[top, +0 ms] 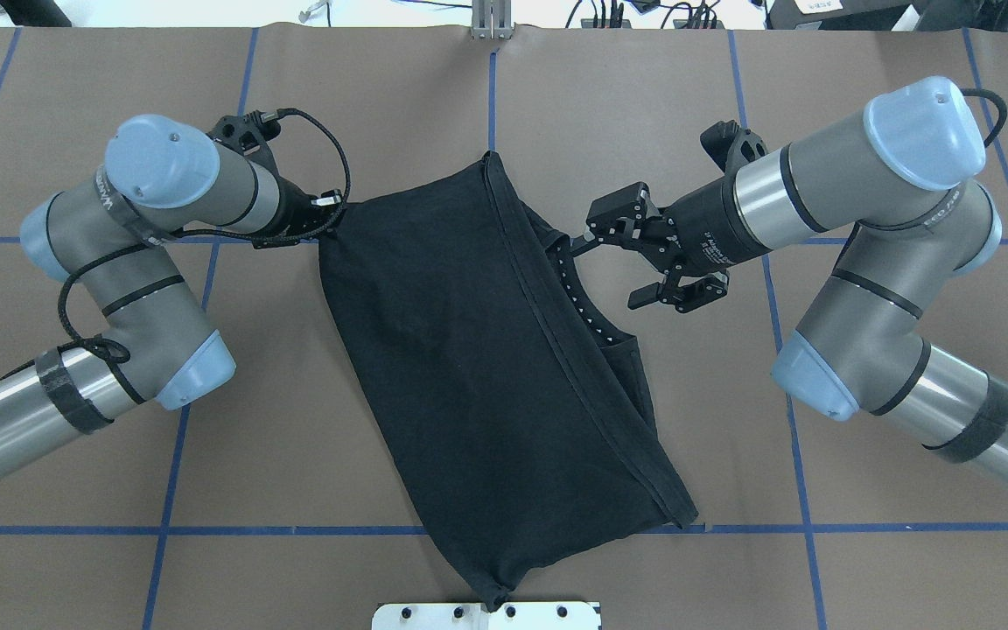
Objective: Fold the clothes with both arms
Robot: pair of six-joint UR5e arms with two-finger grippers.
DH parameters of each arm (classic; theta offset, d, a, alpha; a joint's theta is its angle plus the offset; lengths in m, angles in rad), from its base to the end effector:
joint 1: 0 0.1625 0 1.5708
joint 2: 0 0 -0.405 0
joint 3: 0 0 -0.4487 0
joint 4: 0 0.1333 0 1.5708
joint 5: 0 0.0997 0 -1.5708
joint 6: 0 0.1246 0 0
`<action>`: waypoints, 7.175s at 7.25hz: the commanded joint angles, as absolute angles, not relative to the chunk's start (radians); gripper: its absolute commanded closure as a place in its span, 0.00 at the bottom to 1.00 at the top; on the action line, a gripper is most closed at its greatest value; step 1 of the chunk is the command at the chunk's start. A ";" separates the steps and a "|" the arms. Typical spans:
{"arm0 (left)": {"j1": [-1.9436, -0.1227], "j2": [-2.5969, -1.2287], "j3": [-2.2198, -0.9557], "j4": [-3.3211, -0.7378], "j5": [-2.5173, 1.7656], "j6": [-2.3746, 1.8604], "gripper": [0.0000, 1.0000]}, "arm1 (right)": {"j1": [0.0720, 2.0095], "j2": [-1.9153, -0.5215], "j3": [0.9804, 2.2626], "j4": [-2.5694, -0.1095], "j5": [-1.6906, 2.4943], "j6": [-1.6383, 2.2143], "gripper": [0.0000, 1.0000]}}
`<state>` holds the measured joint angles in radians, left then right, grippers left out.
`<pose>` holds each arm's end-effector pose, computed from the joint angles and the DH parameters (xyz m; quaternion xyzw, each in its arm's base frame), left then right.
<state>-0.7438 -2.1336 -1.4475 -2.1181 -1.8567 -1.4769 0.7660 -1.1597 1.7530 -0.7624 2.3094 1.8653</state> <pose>0.5052 -0.5982 0.2968 0.0760 0.4793 -0.2144 0.8477 -0.4280 -0.4803 0.2001 -0.1278 -0.6492 0.1597 0.7326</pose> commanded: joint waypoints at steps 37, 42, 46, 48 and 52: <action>-0.844 -2.094 -1.499 -2.359 -1.939 -1.345 0.00 | 0.319 -1.077 1.821 -1.523 1.663 0.902 0.02; -0.844 -2.088 -1.497 -2.361 -1.940 -1.345 0.00 | 0.310 -1.069 1.807 -1.537 1.643 0.907 0.01; -0.842 -2.088 -1.497 -2.361 -1.940 -1.344 0.00 | 0.307 -1.045 1.773 -1.537 1.641 0.910 0.01; -0.842 -2.088 -1.497 -2.359 -1.940 -1.344 0.00 | 0.305 -1.045 1.766 -1.537 1.641 0.910 0.01; -0.842 -2.088 -1.497 -2.361 -1.940 -1.345 0.00 | 0.308 -1.052 1.767 -1.539 1.641 0.910 0.01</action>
<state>-0.8422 -2.0877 -1.4972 -2.3604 -1.9405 -1.3452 0.3071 -1.0492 1.7664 -1.5380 1.6414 0.9097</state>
